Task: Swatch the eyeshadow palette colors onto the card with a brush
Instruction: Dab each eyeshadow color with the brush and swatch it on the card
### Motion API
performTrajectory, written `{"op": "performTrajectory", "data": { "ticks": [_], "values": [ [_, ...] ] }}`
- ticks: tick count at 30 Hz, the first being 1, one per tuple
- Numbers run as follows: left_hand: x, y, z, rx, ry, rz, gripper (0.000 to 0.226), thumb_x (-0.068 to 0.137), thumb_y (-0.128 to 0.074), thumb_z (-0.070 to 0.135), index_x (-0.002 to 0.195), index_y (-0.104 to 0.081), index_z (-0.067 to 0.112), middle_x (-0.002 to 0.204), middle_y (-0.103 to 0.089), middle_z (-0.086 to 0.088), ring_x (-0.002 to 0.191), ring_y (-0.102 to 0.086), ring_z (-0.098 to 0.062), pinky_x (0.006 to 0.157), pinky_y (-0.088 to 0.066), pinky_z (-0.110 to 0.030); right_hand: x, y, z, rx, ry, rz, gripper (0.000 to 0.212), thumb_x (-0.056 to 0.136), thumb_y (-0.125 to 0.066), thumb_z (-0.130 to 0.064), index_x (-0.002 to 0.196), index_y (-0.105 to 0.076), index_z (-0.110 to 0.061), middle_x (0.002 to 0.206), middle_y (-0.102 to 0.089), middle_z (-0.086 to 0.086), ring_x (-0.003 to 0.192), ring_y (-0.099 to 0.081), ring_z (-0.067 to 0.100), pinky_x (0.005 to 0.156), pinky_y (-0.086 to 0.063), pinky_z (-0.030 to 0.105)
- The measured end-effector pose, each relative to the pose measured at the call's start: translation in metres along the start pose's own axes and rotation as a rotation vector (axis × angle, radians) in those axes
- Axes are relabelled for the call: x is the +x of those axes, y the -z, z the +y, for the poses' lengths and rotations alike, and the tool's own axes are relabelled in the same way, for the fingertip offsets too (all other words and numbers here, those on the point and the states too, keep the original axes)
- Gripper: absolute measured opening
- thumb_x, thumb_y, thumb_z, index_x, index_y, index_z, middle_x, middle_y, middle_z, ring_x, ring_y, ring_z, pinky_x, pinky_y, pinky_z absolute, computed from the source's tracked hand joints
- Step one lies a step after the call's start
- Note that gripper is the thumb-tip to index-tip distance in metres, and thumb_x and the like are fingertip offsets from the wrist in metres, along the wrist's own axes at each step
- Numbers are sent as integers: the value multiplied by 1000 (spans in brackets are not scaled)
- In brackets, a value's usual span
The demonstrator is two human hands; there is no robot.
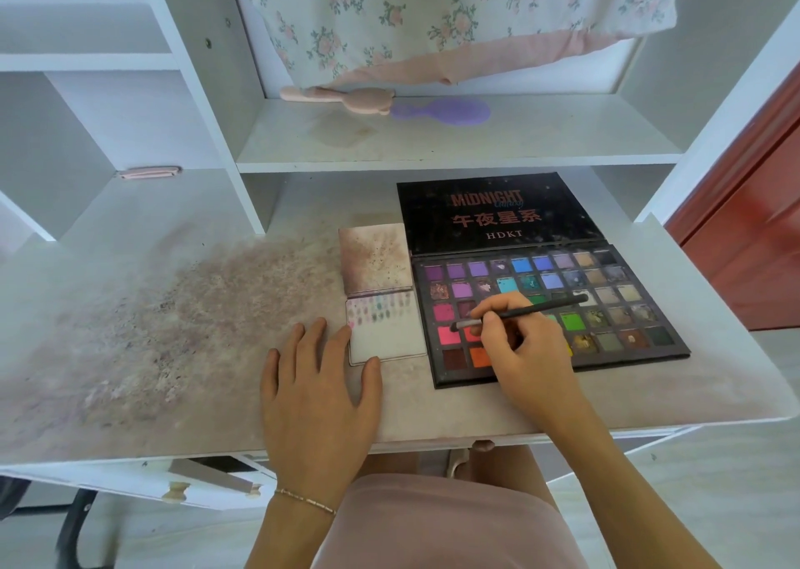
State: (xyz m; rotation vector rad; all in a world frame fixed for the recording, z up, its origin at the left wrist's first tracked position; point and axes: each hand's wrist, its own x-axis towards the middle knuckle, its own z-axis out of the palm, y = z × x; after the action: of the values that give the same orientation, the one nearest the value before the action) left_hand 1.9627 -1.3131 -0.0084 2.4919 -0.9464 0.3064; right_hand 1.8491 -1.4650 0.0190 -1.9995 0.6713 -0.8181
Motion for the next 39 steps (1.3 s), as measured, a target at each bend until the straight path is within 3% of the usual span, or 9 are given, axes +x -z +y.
{"op": "performTrajectory", "data": {
  "ticks": [5, 11, 15, 19, 23, 26, 29, 34, 39],
  "values": [
    [0, 0, -1, 5, 1, -2, 45, 82, -47, 41, 111, -66, 10, 121, -61, -16, 119, -52, -35, 102, -34, -53, 1, -1, 1, -28, -8, -33, 32, 89, -48, -4, 75, -50, -32, 55, -53, -10, 53, -54, 0, 45, -38, 8],
    [0, 0, 0, 9, 3, -18, 44, 81, -51, 39, 111, -65, 10, 122, -60, -16, 119, -52, -36, 102, -33, -53, 1, -1, 3, -15, -43, -41, 29, 88, -49, -6, 71, -52, -30, 60, -60, -7, 61, -60, 14, 49, -49, 21],
    [0, 1, 0, 12, 6, -28, 44, 81, -52, 39, 111, -65, 10, 122, -60, -16, 119, -52, -36, 102, -33, -53, 1, -1, 1, -33, -24, -21, 31, 88, -48, -5, 72, -51, -32, 55, -54, -9, 53, -54, 3, 43, -38, 10],
    [1, 2, 0, 14, 9, -51, 55, 83, -36, 47, 113, -65, 11, 123, -60, -15, 120, -51, -35, 103, -32, -52, 1, -1, 2, -10, -46, -40, 29, 88, -48, -7, 71, -52, -30, 62, -60, -3, 64, -59, 16, 52, -49, 23],
    [1, 2, 0, 16, 8, -68, 56, 82, -35, 47, 114, -64, 11, 124, -59, -16, 121, -51, -35, 103, -32, -53, 1, -1, 2, -34, -37, -36, 30, 89, -48, -7, 72, -51, -31, 58, -57, -7, 56, -55, 9, 46, -43, 16],
    [1, 2, 0, 19, 10, -69, 55, 82, -36, 47, 114, -64, 11, 124, -59, -16, 121, -50, -35, 103, -32, -53, 0, -1, 2, -25, -36, -38, 30, 88, -48, -7, 72, -51, -31, 60, -59, -6, 59, -58, 12, 48, -46, 20],
    [1, 3, 0, 19, 7, -63, 56, 82, -35, 47, 113, -64, 10, 123, -60, -16, 120, -51, -35, 103, -32, -53, 1, -1, 1, -29, -37, -31, 30, 88, -48, -6, 72, -51, -31, 56, -56, -12, 57, -56, 3, 46, -42, 12],
    [1, 3, -1, 21, -2, -80, 56, 82, -35, 47, 114, -64, 11, 124, -59, -15, 121, -50, -34, 103, -32, -52, 0, 0, 0, 21, -51, -5, 27, 88, -48, -7, 72, -53, -29, 62, -59, -6, 65, -60, 18, 54, -50, 30],
    [0, 5, -7, 32, -35, -107, 58, 84, -33, 47, 117, -62, 9, 127, -58, -12, 123, -50, -31, 105, -31, -48, 1, -5, -6, 86, -32, 110, 15, 82, -43, -22, 74, -53, -30, 62, -58, 1, 63, -58, 23, 54, -50, 37]
  ]
}}
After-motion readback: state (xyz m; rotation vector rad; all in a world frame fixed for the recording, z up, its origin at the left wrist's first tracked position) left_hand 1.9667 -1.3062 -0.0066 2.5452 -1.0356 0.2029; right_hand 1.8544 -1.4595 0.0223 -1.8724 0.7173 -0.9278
